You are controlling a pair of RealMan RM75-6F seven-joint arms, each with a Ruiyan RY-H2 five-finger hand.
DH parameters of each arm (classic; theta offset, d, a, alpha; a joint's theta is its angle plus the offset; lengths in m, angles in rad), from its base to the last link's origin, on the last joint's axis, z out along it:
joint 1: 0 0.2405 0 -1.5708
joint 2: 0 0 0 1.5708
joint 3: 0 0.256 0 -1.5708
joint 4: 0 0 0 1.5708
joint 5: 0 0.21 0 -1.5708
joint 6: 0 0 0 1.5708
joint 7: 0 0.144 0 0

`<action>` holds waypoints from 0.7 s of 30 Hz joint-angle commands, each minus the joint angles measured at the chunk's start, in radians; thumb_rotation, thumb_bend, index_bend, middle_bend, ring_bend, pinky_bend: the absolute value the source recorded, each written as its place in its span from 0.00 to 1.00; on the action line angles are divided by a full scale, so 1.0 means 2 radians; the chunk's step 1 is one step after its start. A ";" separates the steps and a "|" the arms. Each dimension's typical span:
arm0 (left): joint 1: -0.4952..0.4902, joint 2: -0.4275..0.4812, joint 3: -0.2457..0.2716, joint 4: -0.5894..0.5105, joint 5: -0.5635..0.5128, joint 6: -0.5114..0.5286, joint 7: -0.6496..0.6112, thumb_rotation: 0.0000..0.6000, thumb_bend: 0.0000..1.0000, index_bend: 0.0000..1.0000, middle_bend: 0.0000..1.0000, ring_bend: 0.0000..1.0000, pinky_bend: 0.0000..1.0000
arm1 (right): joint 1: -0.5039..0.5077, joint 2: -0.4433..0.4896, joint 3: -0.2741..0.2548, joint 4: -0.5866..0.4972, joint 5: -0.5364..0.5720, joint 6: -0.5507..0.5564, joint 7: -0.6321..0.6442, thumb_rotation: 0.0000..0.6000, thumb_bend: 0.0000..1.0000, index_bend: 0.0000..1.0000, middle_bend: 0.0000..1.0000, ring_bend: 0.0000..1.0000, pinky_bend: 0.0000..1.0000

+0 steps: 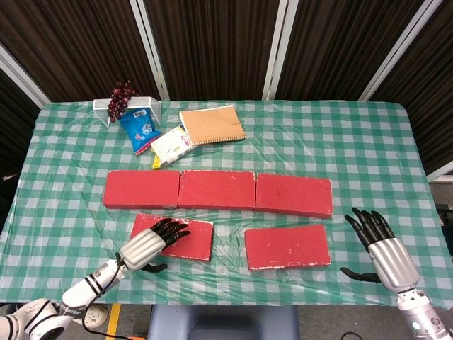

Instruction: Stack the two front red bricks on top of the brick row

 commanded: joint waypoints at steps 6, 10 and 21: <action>-0.023 -0.013 -0.011 0.019 -0.032 -0.042 -0.001 1.00 0.28 0.00 0.00 0.00 0.03 | 0.004 0.002 0.001 0.001 0.002 -0.009 0.009 0.89 0.19 0.00 0.00 0.00 0.00; -0.033 -0.014 -0.013 0.025 -0.044 -0.057 -0.006 1.00 0.28 0.00 0.00 0.00 0.03 | 0.006 0.002 0.001 -0.001 0.004 -0.012 0.009 0.89 0.19 0.00 0.00 0.00 0.00; -0.052 -0.016 -0.013 0.040 -0.068 -0.084 -0.019 1.00 0.28 0.00 0.00 0.00 0.04 | 0.007 0.002 0.003 -0.002 0.009 -0.019 0.005 0.89 0.19 0.00 0.00 0.00 0.00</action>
